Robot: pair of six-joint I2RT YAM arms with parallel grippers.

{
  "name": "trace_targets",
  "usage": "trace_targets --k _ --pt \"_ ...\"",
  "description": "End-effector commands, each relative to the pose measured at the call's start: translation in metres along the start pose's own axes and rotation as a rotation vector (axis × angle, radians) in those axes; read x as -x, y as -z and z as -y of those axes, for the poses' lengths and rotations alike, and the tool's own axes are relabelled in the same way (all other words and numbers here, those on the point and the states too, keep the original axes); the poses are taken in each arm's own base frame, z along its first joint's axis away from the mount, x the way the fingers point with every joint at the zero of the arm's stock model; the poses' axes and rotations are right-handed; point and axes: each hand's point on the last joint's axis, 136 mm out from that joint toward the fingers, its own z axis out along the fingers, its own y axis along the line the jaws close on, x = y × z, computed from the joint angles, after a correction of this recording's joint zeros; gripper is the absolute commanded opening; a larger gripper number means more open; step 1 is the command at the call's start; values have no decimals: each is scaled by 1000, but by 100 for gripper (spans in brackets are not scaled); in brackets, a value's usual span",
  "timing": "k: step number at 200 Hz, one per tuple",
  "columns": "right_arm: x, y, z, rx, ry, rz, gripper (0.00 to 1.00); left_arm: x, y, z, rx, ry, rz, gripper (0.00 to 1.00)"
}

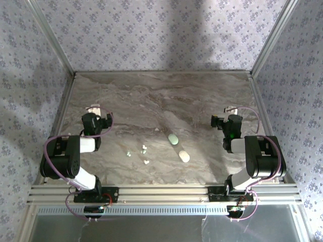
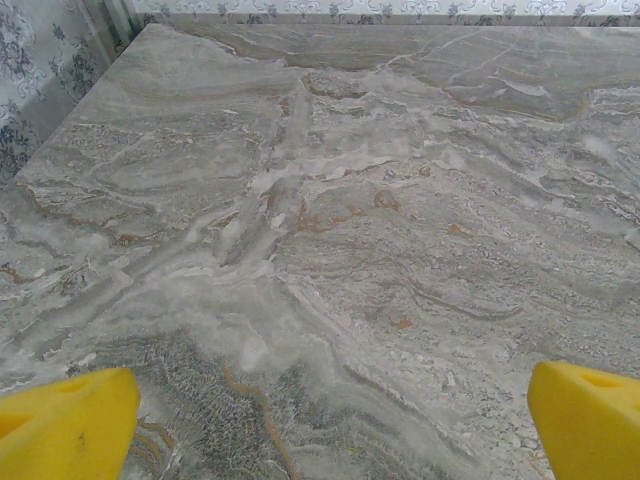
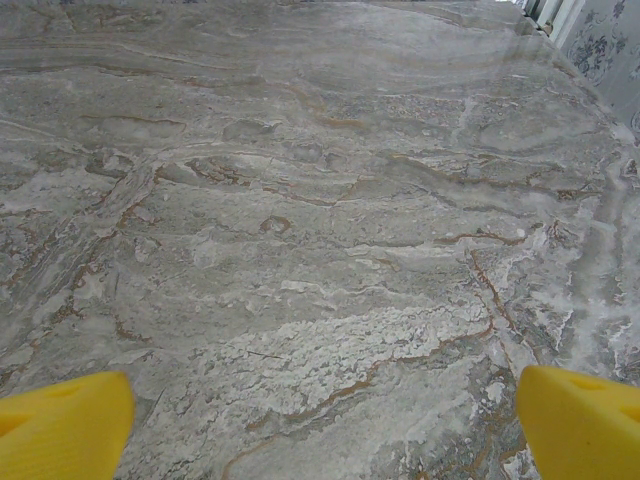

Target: Insert the wireless bluetooth earbuds into the charging case

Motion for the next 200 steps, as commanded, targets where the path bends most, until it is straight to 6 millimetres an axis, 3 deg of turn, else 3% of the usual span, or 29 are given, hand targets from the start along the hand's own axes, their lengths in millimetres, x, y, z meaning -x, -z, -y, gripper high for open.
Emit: trace_targets --k 1,37,59,82,111,143,165,200 --pt "11 -1 -7 38 34 25 100 10 3 3 -10 -16 25 100" --pt "30 17 -12 39 70 65 100 32 23 14 -22 -74 55 100" --pt "53 36 -28 66 139 98 100 49 36 27 -44 -113 74 100" --pt "76 58 -51 114 110 113 100 71 51 52 -144 -58 114 100" --pt "88 82 -72 164 45 42 100 89 73 91 -280 46 126 100" --pt "79 93 -84 213 -59 -83 100 88 102 136 -426 208 66 100" --pt "56 91 -93 252 -100 -215 100 79 123 163 -515 232 10 100" --pt "25 91 -113 432 -224 -344 100 56 141 169 -543 157 -120 100"
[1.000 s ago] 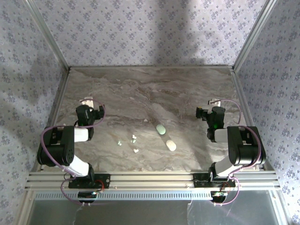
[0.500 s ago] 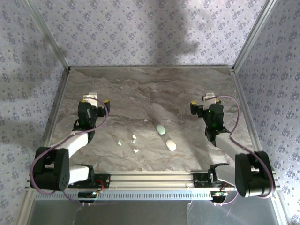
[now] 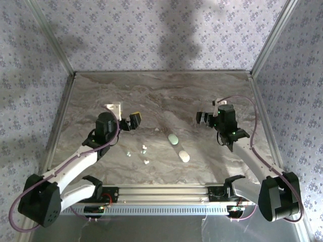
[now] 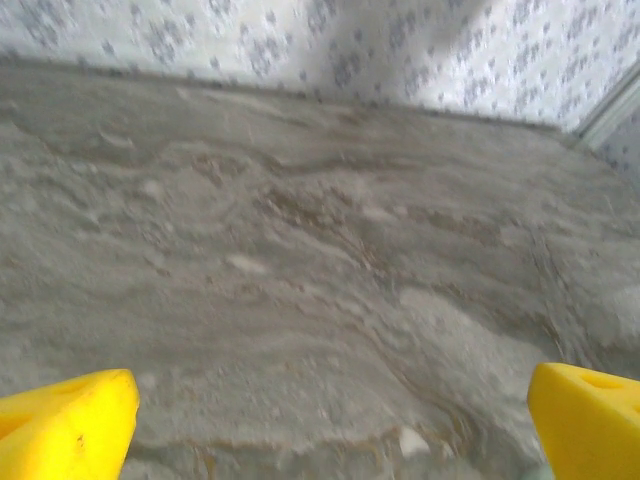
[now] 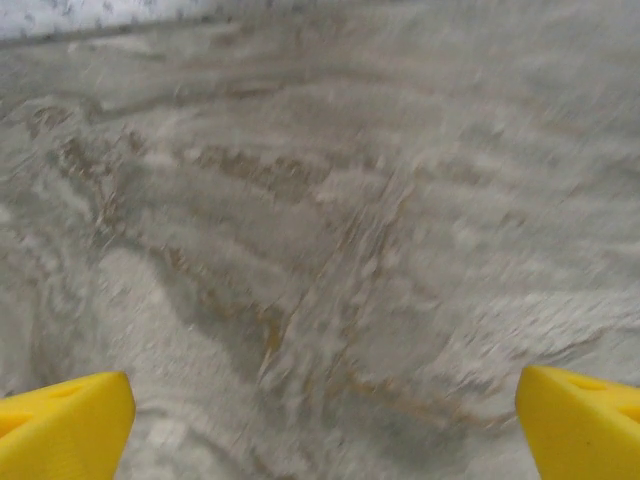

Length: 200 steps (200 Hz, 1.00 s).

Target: Insert the wireless bluetooth earbuds into the charging case

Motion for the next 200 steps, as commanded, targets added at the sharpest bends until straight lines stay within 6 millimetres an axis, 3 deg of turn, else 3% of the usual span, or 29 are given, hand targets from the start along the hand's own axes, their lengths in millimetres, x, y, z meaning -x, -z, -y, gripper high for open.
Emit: trace_targets --k 1,36,102,149,200 --pt "-35 -3 -14 140 -133 -160 100 -7 11 8 -19 17 -81 100" --pt "-63 -10 -40 199 -48 -291 99 -8 22 20 -102 -9 -59 100" --pt "-114 -25 -99 185 272 -511 79 -19 21 -33 158 154 -15 100" --pt "-127 -33 -124 128 404 -566 75 -32 10 -40 161 147 -13 100" --pt "-139 -42 -142 147 443 -610 71 -33 21 -43 160 172 -13 100"
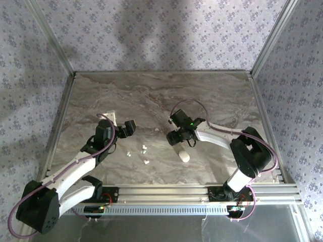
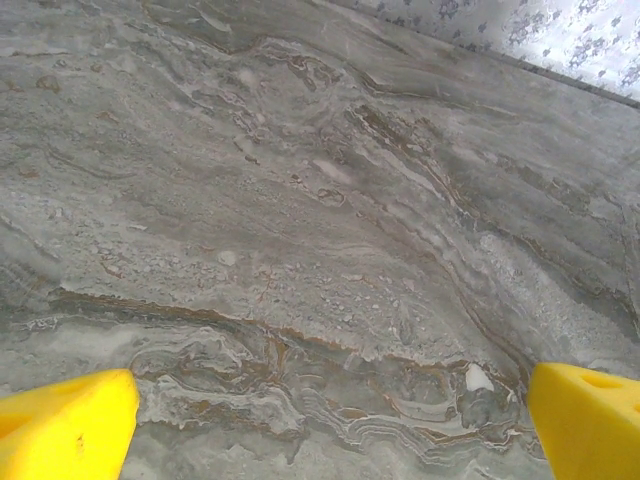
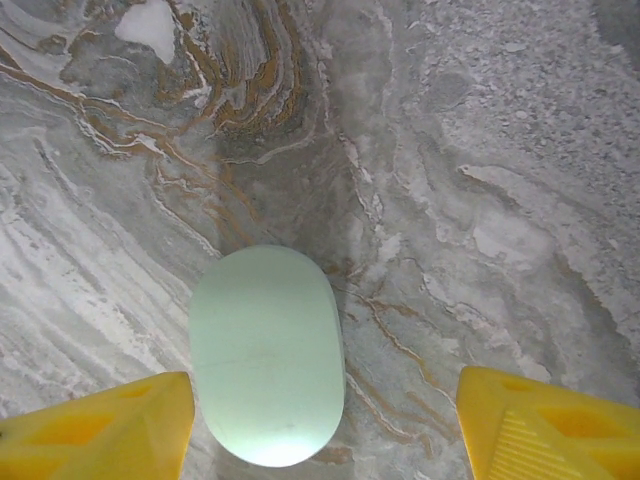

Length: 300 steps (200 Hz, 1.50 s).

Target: Insert the wireless bluetooth earbuds into the charging case

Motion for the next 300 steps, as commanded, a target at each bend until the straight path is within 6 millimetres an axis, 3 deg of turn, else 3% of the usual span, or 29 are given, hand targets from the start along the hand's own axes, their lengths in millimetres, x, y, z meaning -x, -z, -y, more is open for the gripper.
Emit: trace_targets --k 1,103,160,225,300 --pt "0 -3 -2 -23 23 -35 71 11 7 -2 2 38 45 100" --pt "0 -16 -10 -18 31 -76 53 8 4 -1 -16 61 17 100" --pt "2 -13 -11 -13 18 -73 40 2 -1 7 -64 85 -12 100" --pt "5 1 -13 71 -93 -25 40 -22 -21 55 -285 130 -154 99" --pt "22 24 -18 364 -333 75 38 -56 -42 127 -611 177 -396 71"
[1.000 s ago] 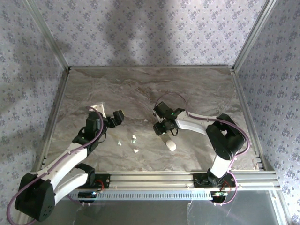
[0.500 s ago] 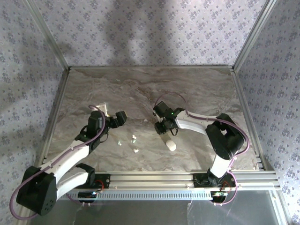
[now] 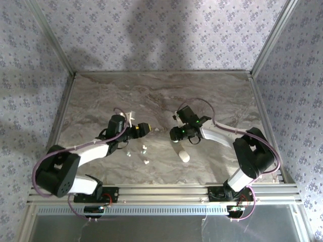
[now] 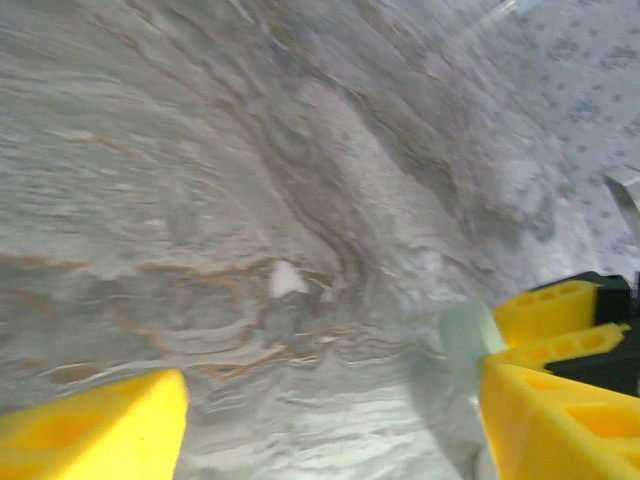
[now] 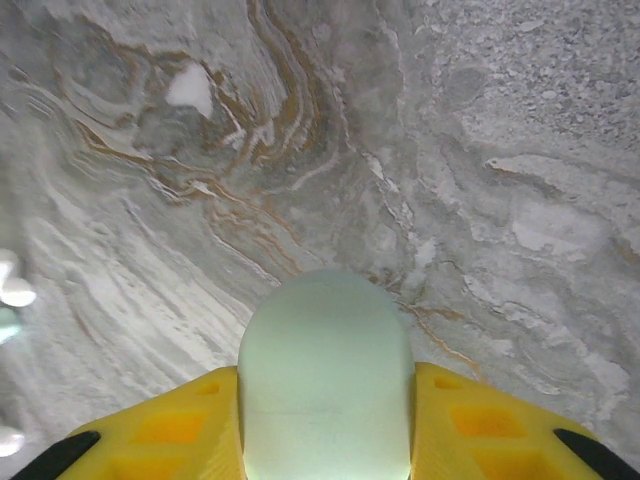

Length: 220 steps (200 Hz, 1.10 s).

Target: Insert the wireless bluetooth earbuds into the charging case

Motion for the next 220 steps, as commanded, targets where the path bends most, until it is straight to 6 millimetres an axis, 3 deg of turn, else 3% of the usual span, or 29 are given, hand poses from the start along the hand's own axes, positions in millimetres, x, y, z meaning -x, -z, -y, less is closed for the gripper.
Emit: trace_targets --k 1,50,70,170,220 --pt "9 11 -20 158 -80 34 38 6 -10 48 -210 -29 -51 71" --pt "25 22 -28 315 -186 71 37 -17 -32 74 -309 -48 -194 54" --pt "31 25 -32 361 -208 83 37 -24 -38 78 -321 -49 -228 52" --pt "43 33 -46 511 -290 104 35 -30 -48 70 -302 -25 -266 50" --pt "46 42 -49 555 -308 117 34 -29 -51 51 -220 -11 -264 48"
